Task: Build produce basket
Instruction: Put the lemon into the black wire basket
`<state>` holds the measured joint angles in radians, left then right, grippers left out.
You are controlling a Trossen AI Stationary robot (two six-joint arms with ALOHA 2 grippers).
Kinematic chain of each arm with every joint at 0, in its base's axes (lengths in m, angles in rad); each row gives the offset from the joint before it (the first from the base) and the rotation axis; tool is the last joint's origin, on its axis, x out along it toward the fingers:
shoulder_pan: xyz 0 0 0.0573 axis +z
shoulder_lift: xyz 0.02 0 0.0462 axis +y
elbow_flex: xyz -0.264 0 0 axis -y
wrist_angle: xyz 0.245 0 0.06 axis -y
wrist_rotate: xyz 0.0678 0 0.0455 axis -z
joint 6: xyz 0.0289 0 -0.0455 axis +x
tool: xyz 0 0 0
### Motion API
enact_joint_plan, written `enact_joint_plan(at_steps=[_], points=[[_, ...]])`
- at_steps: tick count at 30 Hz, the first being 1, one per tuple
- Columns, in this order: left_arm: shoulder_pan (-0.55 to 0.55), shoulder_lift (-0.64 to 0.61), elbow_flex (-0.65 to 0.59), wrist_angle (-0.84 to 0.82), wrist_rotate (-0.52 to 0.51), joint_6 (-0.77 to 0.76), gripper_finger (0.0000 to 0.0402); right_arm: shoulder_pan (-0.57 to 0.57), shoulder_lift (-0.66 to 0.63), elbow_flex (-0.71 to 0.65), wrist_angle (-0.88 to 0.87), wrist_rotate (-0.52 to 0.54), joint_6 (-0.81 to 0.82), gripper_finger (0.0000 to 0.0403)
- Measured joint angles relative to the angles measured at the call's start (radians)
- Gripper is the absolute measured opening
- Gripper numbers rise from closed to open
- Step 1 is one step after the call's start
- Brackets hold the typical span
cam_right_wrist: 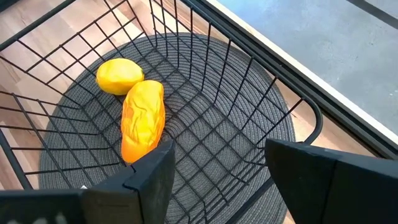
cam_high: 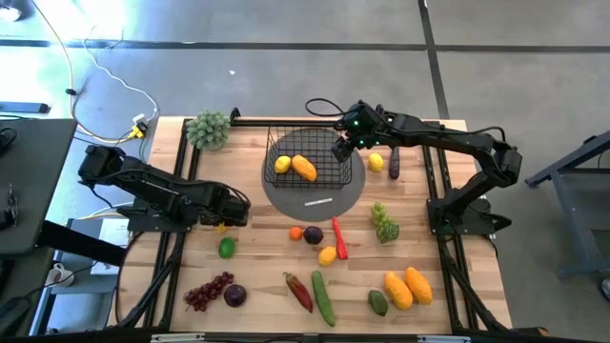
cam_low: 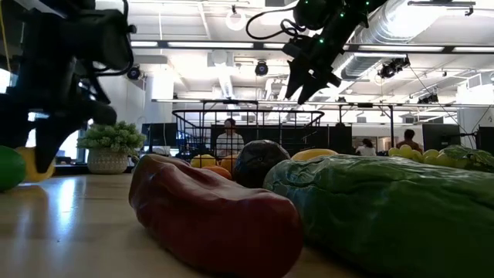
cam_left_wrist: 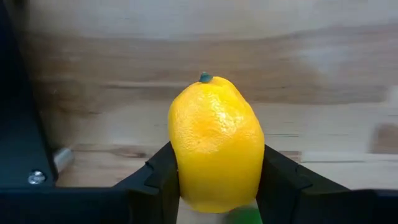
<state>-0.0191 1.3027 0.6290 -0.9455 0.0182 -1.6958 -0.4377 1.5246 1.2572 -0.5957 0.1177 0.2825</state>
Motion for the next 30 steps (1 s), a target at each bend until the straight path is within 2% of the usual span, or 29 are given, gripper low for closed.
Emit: enact_joint_plan(at_steps=[5, 16, 24, 30], points=[[0.046, -0.019, 0.062, 0.0, -0.056, 0.068, 0.0138, 0.0, 0.0, 0.0, -0.004, 0.0, -0.001, 0.0229], [0.179, -0.028, 0.3, -0.051, -0.29, 0.332, 0.0139, 0.0, 0.0, 0.0, -0.008, -0.003, -0.002, 0.0229], [0.31, -0.028, 0.49, -0.046, -0.436, 0.65, 0.0139, 0.0, 0.0, 0.0, -0.007, -0.002, 0.05, 0.0229], [0.438, -0.028, 0.543, 0.079, -0.432, 0.901, 0.014, 0.0, 0.0, 0.0, -0.007, 0.034, 0.128, 0.0229]])
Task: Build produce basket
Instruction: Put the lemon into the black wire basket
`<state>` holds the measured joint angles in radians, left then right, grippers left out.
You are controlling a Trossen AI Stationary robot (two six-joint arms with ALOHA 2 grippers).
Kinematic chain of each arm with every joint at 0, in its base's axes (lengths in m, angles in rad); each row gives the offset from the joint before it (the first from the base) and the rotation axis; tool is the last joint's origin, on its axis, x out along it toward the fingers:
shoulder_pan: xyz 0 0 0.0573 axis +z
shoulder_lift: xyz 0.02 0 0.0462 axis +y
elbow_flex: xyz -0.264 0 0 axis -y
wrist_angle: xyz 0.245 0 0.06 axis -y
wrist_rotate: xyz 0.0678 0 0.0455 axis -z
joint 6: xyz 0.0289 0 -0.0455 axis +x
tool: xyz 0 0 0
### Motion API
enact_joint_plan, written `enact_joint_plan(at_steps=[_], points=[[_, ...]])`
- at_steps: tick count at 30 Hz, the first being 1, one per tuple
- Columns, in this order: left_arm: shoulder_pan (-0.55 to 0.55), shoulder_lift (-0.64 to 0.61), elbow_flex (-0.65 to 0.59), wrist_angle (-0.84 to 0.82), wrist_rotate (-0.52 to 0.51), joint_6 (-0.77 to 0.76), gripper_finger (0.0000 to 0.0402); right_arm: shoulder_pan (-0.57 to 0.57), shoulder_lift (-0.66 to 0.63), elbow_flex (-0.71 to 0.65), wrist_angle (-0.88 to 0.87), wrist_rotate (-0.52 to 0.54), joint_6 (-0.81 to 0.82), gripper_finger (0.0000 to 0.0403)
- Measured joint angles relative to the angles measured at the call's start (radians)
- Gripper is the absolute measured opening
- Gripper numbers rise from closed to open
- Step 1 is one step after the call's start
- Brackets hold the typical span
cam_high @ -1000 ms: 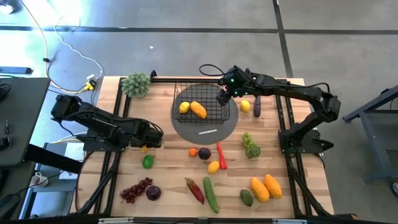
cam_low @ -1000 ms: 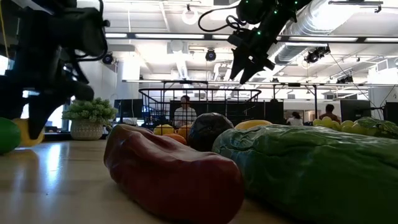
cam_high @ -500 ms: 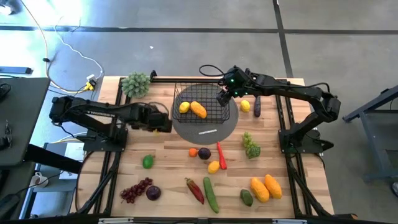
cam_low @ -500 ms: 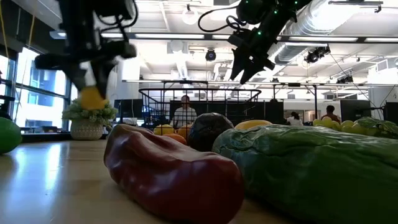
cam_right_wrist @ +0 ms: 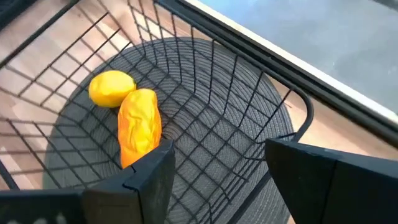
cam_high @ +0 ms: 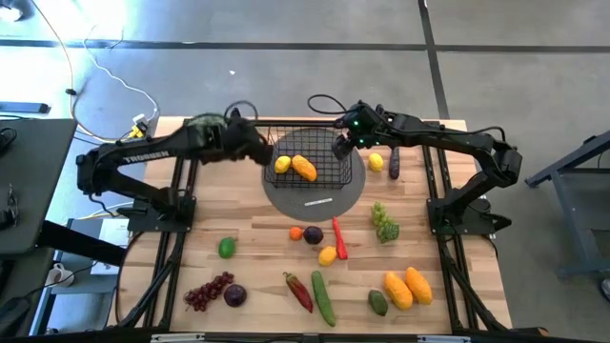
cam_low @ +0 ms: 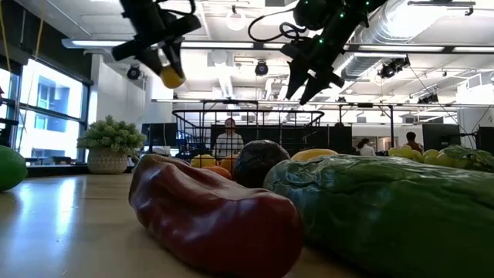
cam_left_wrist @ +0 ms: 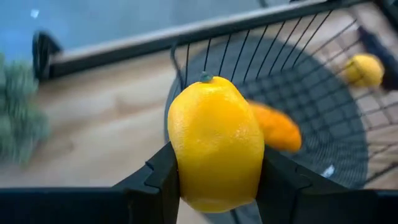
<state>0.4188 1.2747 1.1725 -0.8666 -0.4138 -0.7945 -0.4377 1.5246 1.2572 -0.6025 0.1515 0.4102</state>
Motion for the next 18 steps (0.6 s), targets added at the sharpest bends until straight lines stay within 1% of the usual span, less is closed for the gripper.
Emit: enact_joint_plan(at_steps=[4, 8, 12, 18], points=[[0.065, 0.017, 0.0, 0.125, 0.049, 0.141, 0.014, 0.0, 0.0, 0.0, 0.0, 0.004, 0.061, 0.0229], [0.114, 0.052, 0.0, 0.243, 0.07, 0.285, 0.0143, 0.0, 0.0, 0.0, 0.0, 0.01, 0.128, 0.0229], [0.141, 0.103, 0.0, 0.345, 0.105, 0.409, 0.0144, 0.0, 0.0, 0.0, -0.01, 0.011, 0.185, 0.0229], [0.152, 0.201, 0.0, 0.471, 0.199, 0.53, 0.0144, 0.0, 0.0, 0.0, -0.073, 0.013, 0.242, 0.0229]])
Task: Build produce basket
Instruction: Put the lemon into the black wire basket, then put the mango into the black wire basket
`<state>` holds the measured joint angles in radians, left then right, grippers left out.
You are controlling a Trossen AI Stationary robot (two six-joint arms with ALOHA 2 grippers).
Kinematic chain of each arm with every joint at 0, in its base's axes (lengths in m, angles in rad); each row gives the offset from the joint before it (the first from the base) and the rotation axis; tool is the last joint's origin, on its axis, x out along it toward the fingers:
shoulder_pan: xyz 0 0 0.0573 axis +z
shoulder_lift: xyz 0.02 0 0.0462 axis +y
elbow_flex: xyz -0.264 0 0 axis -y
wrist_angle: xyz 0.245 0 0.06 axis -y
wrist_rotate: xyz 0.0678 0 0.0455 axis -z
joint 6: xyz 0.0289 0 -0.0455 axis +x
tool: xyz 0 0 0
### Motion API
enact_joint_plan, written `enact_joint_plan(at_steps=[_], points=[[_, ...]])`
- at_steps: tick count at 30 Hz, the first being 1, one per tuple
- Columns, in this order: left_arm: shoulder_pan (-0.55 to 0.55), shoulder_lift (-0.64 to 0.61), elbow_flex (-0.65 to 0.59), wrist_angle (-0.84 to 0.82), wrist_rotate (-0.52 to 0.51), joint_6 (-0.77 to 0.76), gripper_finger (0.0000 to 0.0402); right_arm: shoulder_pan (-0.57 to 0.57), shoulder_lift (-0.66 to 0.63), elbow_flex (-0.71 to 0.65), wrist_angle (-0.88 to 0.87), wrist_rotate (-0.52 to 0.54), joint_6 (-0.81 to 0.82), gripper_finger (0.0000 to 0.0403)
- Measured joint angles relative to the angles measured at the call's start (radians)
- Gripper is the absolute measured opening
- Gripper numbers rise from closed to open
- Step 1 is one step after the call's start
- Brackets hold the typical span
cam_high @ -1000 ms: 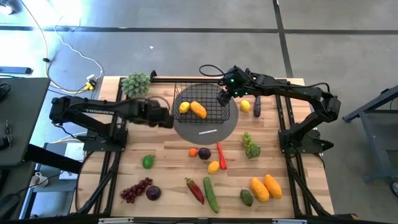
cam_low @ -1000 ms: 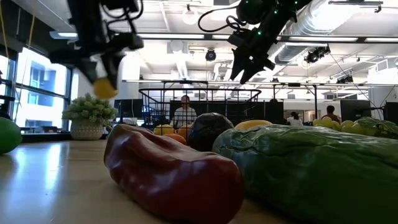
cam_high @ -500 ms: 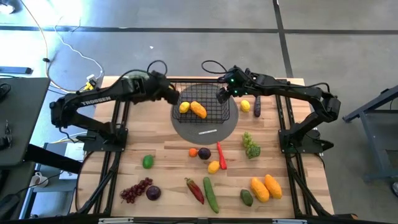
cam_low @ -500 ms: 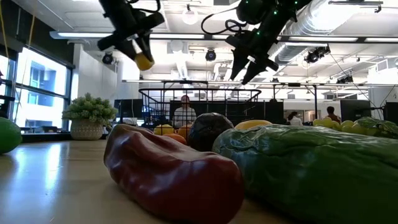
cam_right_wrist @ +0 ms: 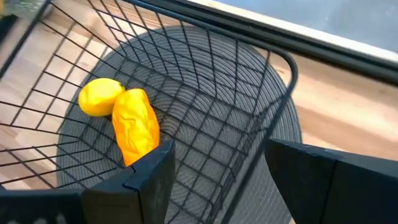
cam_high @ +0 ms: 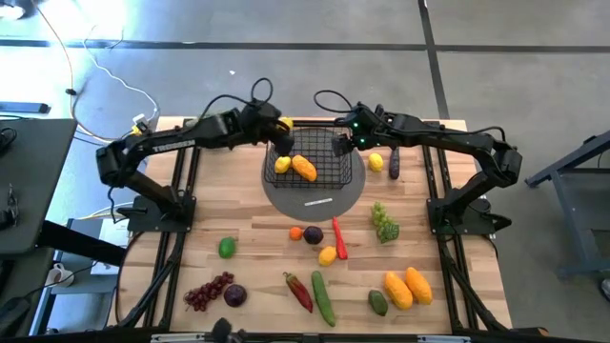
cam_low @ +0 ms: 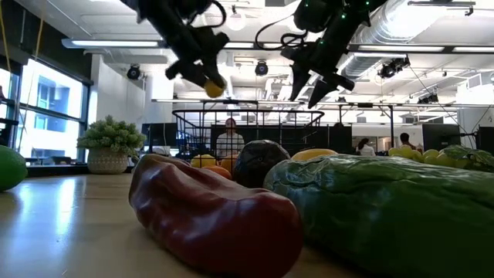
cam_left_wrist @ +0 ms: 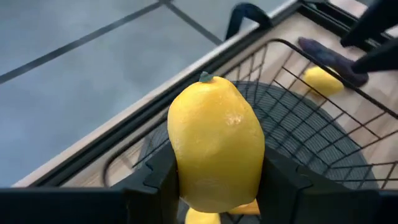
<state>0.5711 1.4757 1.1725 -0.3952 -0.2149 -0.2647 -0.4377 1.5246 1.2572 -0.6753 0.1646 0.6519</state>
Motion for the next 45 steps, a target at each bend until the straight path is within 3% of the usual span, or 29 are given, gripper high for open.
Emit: enact_joint_plan(at_steps=[7, 16, 31, 45], points=[[-0.002, 0.109, 0.0, 0.035, 0.02, 0.106, 0.0151, 0.0, 0.0, 0.0, -0.02, 0.01, 0.006, 0.0229], [-0.002, 0.206, -0.001, 0.011, 0.039, 0.12, 0.0194, 0.0, 0.0, 0.0, -0.028, 0.01, 0.006, 0.0229], [0.003, 0.209, 0.006, -0.071, 0.044, 0.163, 0.0251, 0.0, 0.0, 0.0, -0.107, 0.01, 0.054, 0.0229], [0.013, 0.208, 0.268, -0.343, 0.054, 0.279, 0.025, 0.0, -0.035, 0.0, -0.178, 0.026, 0.137, 0.0229]])
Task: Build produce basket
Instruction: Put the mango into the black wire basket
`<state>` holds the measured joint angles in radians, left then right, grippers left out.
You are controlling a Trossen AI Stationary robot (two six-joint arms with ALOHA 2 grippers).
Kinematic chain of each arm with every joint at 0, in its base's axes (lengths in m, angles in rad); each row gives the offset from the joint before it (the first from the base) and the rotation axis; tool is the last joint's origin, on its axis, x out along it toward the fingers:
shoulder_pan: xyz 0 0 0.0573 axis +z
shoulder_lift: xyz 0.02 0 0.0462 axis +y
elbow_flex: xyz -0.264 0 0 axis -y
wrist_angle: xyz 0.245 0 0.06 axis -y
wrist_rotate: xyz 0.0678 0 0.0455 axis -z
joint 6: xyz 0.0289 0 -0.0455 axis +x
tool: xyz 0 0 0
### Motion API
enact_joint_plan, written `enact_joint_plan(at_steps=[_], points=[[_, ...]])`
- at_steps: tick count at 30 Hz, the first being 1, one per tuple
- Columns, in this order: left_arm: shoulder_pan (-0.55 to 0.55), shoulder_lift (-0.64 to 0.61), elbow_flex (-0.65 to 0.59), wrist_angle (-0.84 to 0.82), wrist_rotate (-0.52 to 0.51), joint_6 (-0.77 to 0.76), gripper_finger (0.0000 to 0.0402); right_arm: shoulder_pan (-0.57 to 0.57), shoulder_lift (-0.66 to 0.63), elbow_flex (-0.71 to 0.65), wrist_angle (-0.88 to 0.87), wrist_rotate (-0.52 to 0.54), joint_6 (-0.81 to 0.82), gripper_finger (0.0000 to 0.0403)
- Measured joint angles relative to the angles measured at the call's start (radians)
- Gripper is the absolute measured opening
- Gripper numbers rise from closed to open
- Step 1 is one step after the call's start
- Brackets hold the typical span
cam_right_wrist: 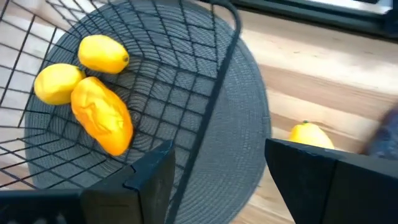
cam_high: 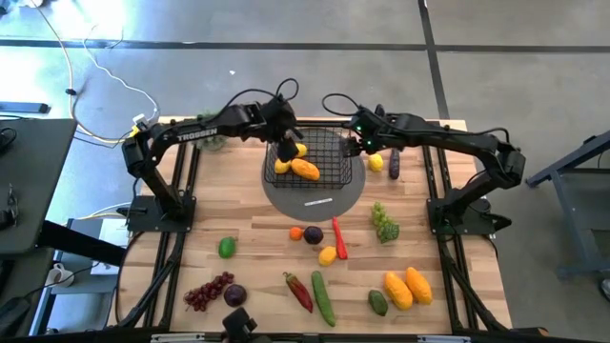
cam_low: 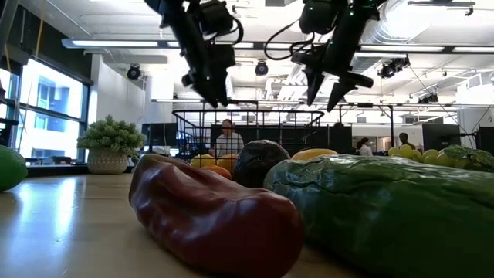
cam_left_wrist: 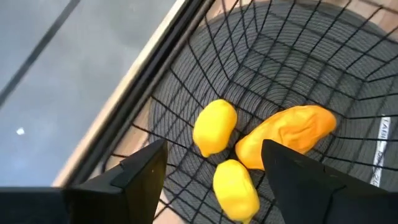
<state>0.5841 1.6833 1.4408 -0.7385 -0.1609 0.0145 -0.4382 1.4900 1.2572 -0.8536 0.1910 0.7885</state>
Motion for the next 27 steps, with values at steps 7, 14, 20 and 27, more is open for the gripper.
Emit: enact_joint_plan(at_steps=[7, 14, 20, 27], points=[[0.026, -0.001, 0.144, -0.136, 0.009, 0.071, 0.025, -0.006, -0.068, 0.0, -0.08, 0.075, 0.024, 0.0229], [0.082, -0.047, 0.211, -0.304, 0.109, 0.12, 0.025, -0.022, -0.11, 0.0, -0.17, 0.115, 0.052, 0.0229], [0.117, -0.099, 0.212, -0.414, 0.139, 0.093, 0.025, -0.004, -0.112, 0.0, -0.284, 0.02, 0.09, 0.0229], [0.116, -0.129, 0.174, -0.56, 0.24, 0.093, 0.025, 0.093, -0.113, -0.035, -0.348, -0.097, 0.159, 0.0229]])
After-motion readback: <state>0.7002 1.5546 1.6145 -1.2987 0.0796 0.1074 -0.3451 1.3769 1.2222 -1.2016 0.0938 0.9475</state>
